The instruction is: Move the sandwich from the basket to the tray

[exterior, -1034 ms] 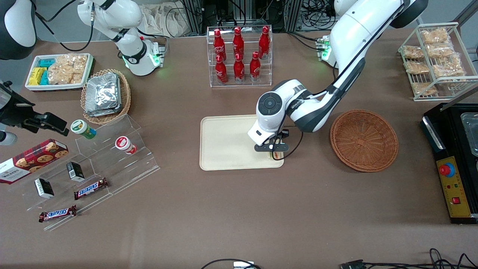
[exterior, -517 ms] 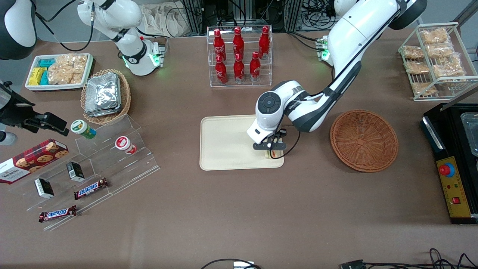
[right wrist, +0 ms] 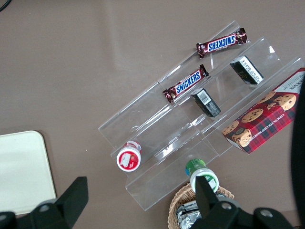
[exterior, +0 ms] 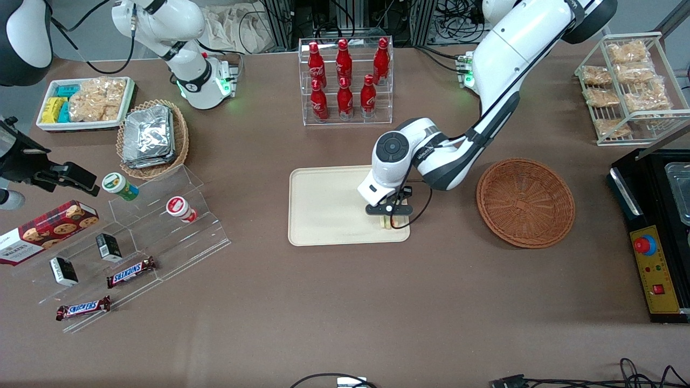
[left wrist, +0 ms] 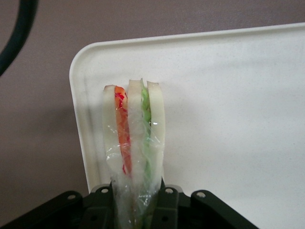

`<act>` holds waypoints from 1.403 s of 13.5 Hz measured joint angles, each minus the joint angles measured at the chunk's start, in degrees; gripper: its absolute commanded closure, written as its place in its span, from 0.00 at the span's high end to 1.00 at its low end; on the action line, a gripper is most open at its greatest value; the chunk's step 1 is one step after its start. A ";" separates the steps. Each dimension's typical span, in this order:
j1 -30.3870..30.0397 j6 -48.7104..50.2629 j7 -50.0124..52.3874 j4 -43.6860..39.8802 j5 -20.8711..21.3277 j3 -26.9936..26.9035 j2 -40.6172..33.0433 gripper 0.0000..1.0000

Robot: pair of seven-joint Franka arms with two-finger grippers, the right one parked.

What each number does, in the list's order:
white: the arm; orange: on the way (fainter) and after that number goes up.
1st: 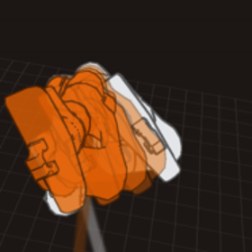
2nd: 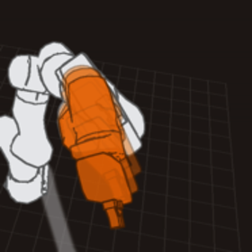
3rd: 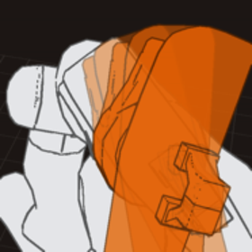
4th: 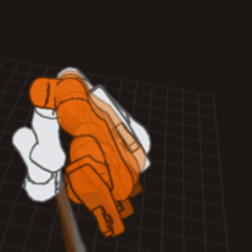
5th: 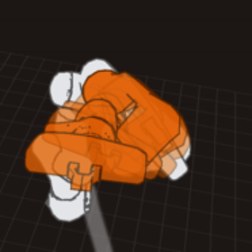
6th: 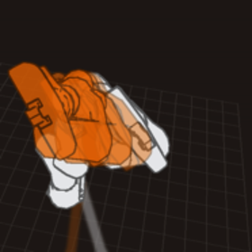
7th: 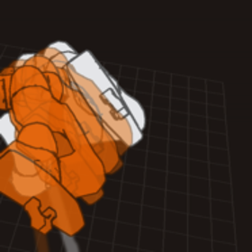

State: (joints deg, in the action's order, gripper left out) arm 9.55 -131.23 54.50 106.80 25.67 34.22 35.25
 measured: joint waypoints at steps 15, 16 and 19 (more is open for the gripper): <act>-0.35 -0.05 1.93 -0.65 0.00 -0.04 -0.24 1.00; -0.82 1.18 2.02 -1.70 -0.10 0.08 -0.86 1.00; -2.06 14.33 -0.21 -9.43 -3.96 0.74 -5.13 1.00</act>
State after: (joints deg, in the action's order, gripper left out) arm 7.49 -116.90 54.29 97.37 21.71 34.96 30.12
